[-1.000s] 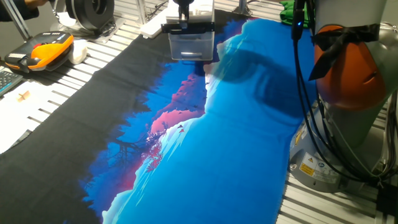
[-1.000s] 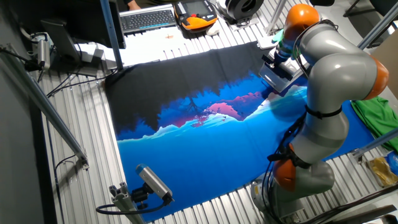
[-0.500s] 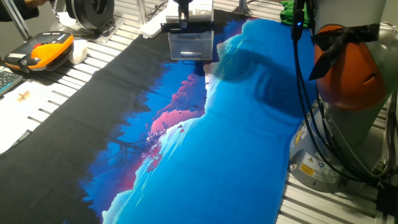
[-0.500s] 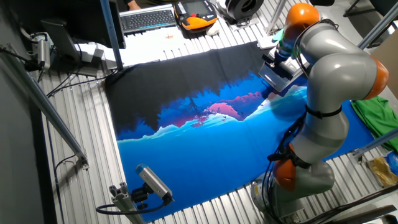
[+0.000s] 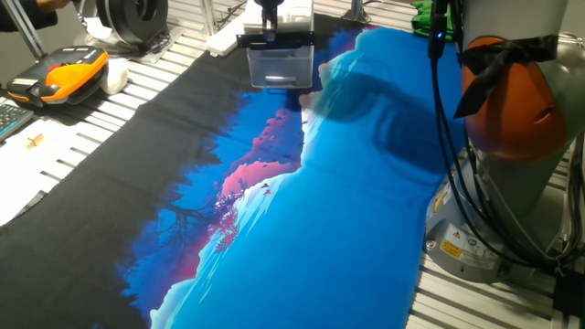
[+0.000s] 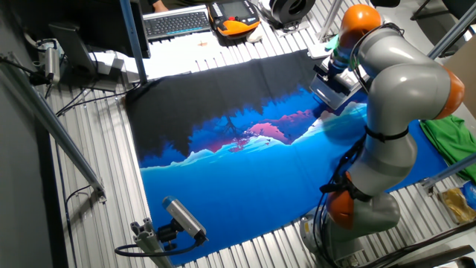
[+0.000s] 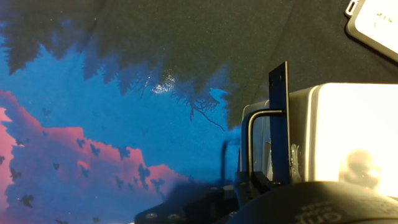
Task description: Grasp the handle and close the drawer
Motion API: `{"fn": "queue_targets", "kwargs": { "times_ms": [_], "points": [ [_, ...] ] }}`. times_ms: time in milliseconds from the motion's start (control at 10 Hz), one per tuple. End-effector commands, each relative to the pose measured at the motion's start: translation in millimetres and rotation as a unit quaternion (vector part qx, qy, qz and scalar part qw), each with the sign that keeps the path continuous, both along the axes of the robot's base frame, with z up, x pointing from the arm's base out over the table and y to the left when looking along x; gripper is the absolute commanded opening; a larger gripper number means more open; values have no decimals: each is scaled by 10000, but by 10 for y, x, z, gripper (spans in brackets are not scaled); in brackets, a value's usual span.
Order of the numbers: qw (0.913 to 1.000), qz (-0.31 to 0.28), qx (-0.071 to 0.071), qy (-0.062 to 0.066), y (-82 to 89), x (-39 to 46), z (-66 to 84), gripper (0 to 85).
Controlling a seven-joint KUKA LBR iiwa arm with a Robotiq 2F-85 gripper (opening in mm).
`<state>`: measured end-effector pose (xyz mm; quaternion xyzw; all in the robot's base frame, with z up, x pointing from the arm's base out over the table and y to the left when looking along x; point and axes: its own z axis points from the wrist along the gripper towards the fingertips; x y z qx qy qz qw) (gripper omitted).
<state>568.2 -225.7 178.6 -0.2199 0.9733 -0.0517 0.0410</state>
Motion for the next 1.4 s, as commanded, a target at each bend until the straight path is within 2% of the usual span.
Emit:
{"fn": "queue_targets", "kwargs": {
  "times_ms": [0,200,300,500,600,900,1000,1300],
  "points": [
    [10000,1,-33,1,-5,-1,-3,0],
    [10000,-15,-60,4,-4,-1,-4,0],
    [10000,-74,-14,16,0,0,-7,0],
    [9995,-222,210,3,4,0,-11,0],
    [9993,-281,244,-16,5,-1,-8,0],
    [9990,-390,222,-65,13,-2,-3,0],
    [9990,-376,211,-77,11,-4,0,170],
    [9992,-323,198,-84,12,-5,-1,170]
  ]
}}
